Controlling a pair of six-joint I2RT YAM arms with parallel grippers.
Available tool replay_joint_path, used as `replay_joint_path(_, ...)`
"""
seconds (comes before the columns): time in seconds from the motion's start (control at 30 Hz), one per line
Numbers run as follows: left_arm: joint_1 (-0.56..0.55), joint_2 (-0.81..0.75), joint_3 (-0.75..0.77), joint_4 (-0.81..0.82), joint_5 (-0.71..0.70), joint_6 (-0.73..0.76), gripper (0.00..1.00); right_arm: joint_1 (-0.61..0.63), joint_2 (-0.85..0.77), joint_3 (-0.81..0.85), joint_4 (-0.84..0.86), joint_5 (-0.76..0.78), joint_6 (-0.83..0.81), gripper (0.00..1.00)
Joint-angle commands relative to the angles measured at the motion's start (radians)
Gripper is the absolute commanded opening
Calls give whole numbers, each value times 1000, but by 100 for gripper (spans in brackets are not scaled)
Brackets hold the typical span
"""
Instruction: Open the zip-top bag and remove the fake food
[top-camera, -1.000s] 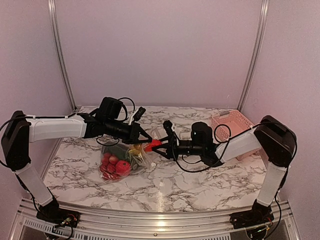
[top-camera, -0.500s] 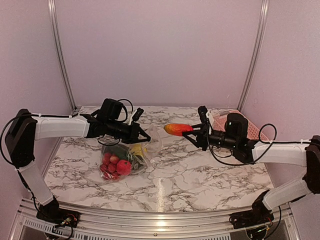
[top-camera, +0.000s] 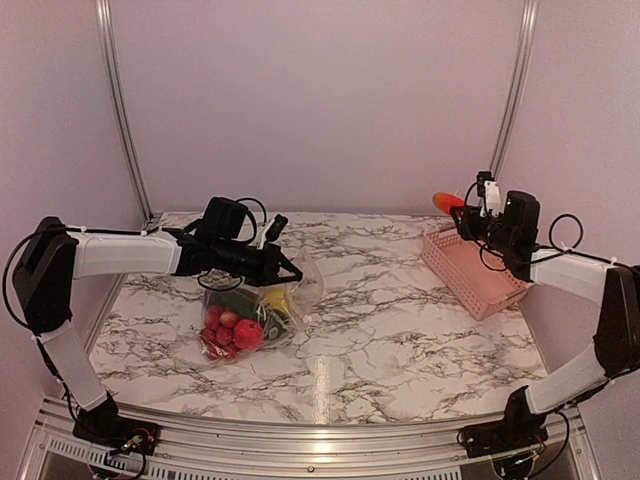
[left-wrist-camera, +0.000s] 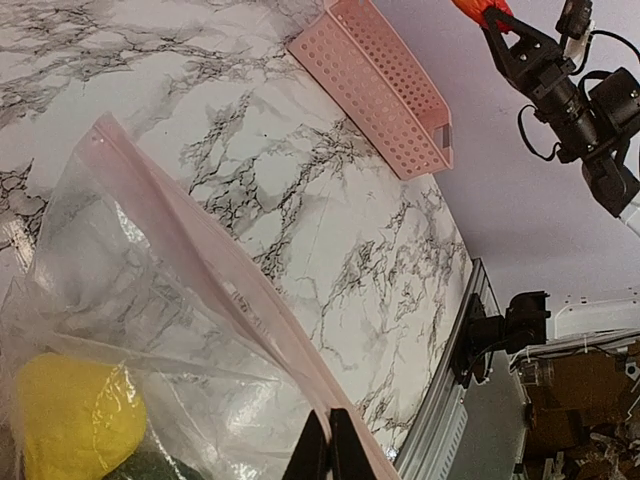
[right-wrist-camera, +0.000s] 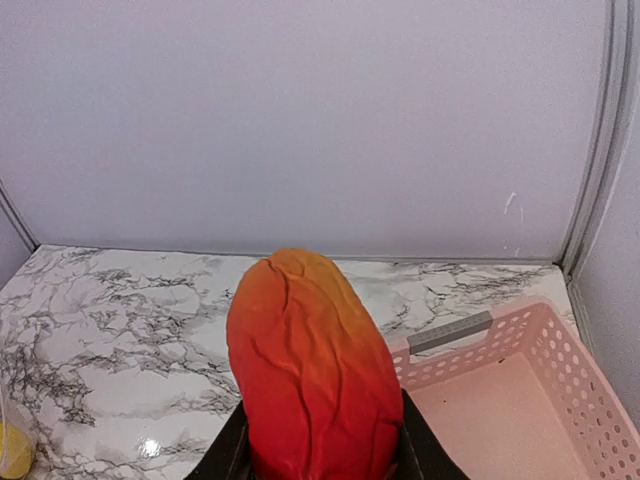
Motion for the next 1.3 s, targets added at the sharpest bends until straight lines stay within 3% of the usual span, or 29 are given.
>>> replay_joint_path(0.0, 8, 25, 39, 13, -20, 2, 0, -107, 99, 91, -86, 57, 61, 27)
replay_joint_path(0.6, 20, 24, 47, -29, -33, 23, 0, -187, 504, 367, -269, 140, 38, 36)
replay_joint_path(0.83, 22, 32, 54, -40, -29, 30, 0, -186, 587, 434, -327, 187, -2, 45)
replay_joint_path(1.03, 23, 38, 67, -53, -23, 40, 0, -188, 582, 466, -371, 232, -12, 65)
replay_joint_path(1.27, 25, 31, 68, -63, -18, 52, 0, -187, 502, 498, -425, 197, -36, 66)
